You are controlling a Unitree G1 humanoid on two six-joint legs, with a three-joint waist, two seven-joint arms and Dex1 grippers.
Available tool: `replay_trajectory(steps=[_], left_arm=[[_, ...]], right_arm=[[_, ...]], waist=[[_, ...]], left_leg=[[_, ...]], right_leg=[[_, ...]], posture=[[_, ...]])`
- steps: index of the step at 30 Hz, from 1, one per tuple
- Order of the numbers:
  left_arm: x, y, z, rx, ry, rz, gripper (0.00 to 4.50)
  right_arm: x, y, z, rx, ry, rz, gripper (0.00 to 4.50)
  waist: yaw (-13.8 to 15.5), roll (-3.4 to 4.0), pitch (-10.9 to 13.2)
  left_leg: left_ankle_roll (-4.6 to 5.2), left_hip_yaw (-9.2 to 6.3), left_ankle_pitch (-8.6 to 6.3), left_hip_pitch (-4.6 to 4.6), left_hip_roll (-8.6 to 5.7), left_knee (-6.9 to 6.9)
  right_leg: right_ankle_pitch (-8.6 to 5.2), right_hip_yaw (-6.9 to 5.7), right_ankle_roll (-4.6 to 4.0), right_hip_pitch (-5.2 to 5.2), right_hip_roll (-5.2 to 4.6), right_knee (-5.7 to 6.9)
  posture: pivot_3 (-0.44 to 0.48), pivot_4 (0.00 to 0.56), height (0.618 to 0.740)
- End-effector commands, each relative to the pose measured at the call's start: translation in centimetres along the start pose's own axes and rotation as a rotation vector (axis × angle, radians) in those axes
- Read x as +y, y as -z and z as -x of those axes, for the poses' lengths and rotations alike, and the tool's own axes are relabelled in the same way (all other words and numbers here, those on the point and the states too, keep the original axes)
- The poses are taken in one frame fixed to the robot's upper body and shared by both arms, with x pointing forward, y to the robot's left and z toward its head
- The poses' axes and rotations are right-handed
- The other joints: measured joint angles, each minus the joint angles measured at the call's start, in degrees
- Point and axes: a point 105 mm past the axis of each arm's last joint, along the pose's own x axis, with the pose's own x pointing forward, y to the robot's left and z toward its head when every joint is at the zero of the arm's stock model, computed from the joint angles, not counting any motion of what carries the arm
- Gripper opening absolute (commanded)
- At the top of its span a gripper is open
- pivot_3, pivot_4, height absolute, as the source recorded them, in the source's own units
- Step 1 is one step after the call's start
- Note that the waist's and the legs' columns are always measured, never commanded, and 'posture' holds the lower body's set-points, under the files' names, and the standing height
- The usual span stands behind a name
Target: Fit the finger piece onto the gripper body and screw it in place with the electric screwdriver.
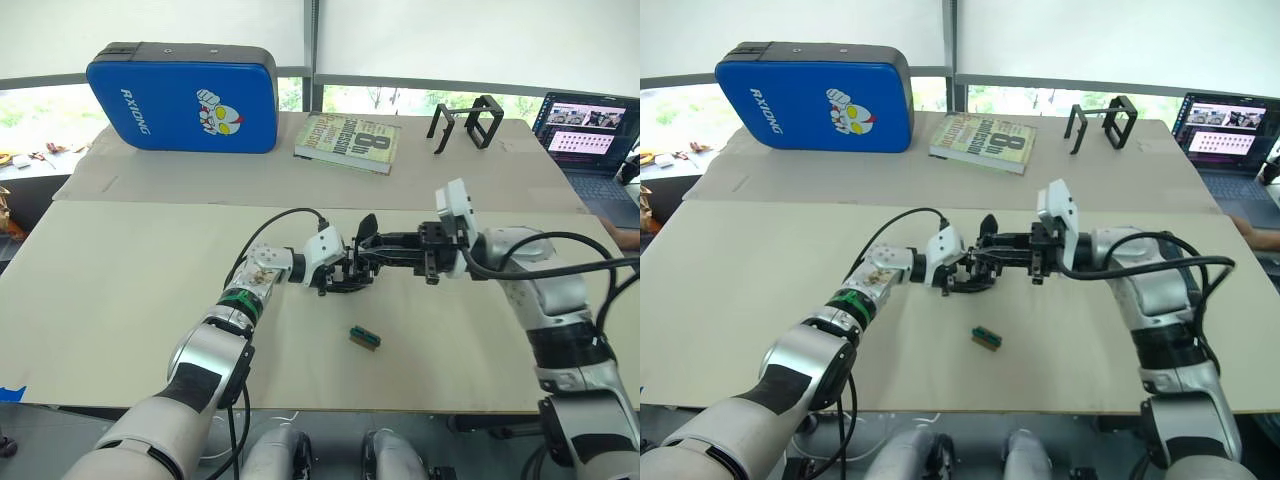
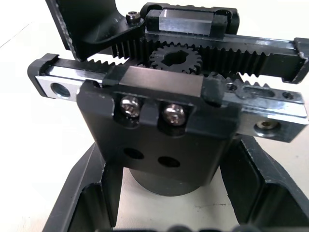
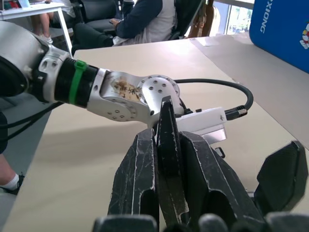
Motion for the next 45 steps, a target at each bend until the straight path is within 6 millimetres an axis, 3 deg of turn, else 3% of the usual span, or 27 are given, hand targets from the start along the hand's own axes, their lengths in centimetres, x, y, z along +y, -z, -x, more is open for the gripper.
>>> replay_trajectory(steps=[1, 15, 23, 45], left_arm=[[-0.1, -0.4, -0.2, -0.008, 0.008, -0.024, 2.31], [0.2, -0.5, -0.1, -0.006, -0.009, -0.032, 2.31], [0.2, -0.7, -0.2, -0.014, -0.010, -0.033, 2.31], [0.4, -0.7, 0.0, -0.007, -0.014, -0.041, 2.31]], right_arm=[[-0.5, -0.2, -0.3, -0.008, -0.024, 0.045, 0.33], [-1.7, 1.1, -1.3, -0.017, -0.017, 0.000, 0.33], [-2.3, 2.4, -0.8, 0.041, -0.015, -0.018, 0.33], [-1.4, 6.6, -0.5, 0.086, -0.042, -0.095, 0.33]], waist=[[0.02, 0.00, 0.00], [-0.18, 0.02, -0.01], [-0.20, 0.03, -0.02], [-0.31, 0.05, -0.07]], left_leg=[[0.00, 0.00, 0.00, 0.00, 0.00, 0.00], [-0.02, 0.00, 0.00, 0.00, 0.00, 0.01], [-0.02, 0.00, 0.00, 0.00, -0.01, 0.02], [-0.03, -0.01, 0.00, 0.06, -0.01, 0.09]], right_leg=[[0.00, 0.00, 0.00, 0.00, 0.00, 0.02], [0.00, 0.00, 0.01, -0.01, 0.02, 0.05], [0.00, 0.00, 0.01, 0.00, 0.02, 0.05], [0.00, 0.01, 0.01, 0.05, 0.02, 0.15]], posture=[[0.000, 0.150, 0.740], [0.000, 0.150, 0.740], [0.000, 0.150, 0.740], [0.000, 0.150, 0.740]])
